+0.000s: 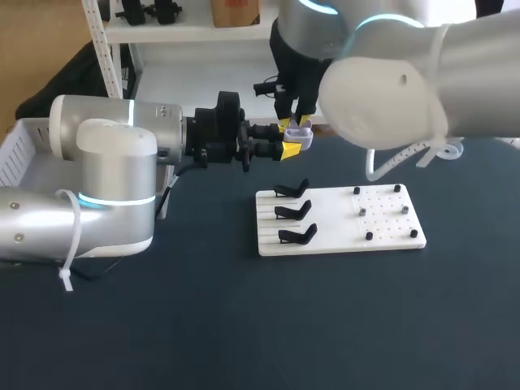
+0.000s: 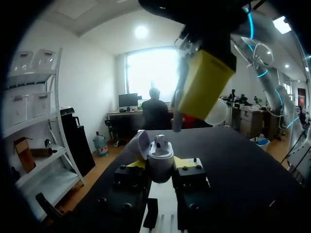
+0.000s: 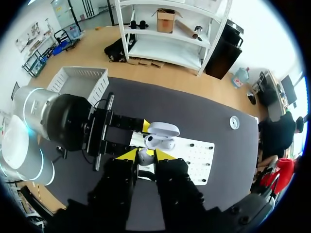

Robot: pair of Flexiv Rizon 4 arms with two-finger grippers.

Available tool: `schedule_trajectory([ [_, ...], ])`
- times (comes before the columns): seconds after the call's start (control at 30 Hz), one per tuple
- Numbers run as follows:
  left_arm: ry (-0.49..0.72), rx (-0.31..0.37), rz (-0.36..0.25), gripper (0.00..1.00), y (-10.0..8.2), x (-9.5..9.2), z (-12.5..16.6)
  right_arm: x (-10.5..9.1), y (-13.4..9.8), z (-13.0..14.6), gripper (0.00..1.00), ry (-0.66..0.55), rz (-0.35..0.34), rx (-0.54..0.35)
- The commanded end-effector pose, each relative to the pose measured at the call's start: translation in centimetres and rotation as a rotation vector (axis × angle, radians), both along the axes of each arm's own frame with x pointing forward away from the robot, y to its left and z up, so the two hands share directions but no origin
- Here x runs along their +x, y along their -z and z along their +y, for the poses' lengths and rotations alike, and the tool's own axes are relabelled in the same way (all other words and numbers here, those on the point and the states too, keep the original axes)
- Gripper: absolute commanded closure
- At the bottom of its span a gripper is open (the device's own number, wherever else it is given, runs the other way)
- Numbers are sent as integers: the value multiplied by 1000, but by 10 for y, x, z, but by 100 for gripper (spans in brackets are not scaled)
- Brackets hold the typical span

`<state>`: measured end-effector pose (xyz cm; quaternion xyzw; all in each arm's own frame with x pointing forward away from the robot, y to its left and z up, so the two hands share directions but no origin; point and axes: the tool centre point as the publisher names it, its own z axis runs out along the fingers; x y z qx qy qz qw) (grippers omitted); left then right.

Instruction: Pick up each earbud case from the left stands, insert the matching earbuds, close the lid, and place the case in the box.

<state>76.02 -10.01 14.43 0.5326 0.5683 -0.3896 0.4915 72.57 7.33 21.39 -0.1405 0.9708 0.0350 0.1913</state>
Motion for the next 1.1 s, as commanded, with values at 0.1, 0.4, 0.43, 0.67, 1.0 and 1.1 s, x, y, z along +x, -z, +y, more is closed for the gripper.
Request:
schedule_trajectory([
  [0.1, -3, -2, -3, 100, 1, -1, 0, 2, 7, 0, 100, -52, 23, -4],
  [0.4, -3, -2, -3, 100, 1, -1, 0, 11, 11, -5, 100, -68, 29, -25],
  [0.43, -3, -2, -3, 100, 1, -1, 0, 12, 11, -6, 100, -69, 29, -25],
  [0.67, -3, -2, -3, 100, 1, -1, 0, 17, 14, -5, 100, -77, 31, -34],
  [1.0, -3, -2, -3, 100, 1, -1, 0, 20, 19, -7, 100, -75, 35, -30],
  [1.1, -3, -2, -3, 100, 1, -1, 0, 21, 20, -5, 100, -76, 35, -30],
])
